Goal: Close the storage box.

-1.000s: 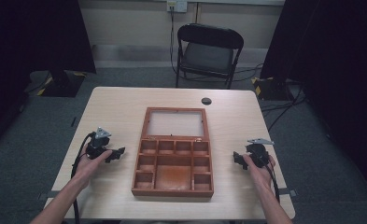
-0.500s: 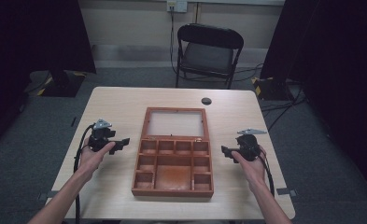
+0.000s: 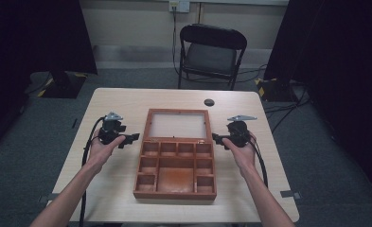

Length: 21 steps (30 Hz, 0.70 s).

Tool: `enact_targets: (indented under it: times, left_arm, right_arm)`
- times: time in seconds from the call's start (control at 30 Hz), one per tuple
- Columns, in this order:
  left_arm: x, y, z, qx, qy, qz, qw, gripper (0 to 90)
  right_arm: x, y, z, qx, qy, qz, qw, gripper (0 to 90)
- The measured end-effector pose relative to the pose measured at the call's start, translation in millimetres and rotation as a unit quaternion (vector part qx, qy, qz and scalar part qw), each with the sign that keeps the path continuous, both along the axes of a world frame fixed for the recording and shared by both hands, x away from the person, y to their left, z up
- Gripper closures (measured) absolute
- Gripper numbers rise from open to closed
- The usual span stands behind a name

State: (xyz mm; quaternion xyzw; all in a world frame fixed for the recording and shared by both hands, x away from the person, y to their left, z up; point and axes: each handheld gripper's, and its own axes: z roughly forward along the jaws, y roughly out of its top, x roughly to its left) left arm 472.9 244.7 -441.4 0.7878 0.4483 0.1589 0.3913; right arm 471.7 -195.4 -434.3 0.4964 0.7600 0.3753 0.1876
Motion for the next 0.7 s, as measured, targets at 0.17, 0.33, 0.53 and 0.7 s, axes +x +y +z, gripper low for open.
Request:
enact_targets:
  times: [0.17, 0.33, 0.53, 0.7]
  left_arm:
    - [12.3, -9.1, 6.1, -0.005, -0.002, 0.012, 0.9999, 24.6]
    - [24.5, -14.5, 4.9, -0.026, 0.005, 0.025, 0.9993, 23.8]
    - [33.6, -22.9, -7.7, -0.028, 0.028, 0.032, 0.9987, 24.0]
    - [35.4, -26.8, -11.3, -0.026, 0.031, 0.032, 0.9987, 25.3]
  right_arm:
    - [15.6, 7.3, 1.4, 0.009, 0.002, 0.005, 0.9999, 18.1]
    - [28.6, 17.9, 2.6, 0.015, 0.002, 0.014, 0.9998, 19.2]
    - [36.9, 30.3, -9.4, 0.008, 0.013, 0.027, 0.9995, 24.7]
    - [41.0, 31.1, -17.7, 0.020, 0.033, 0.030, 0.9988, 22.1]
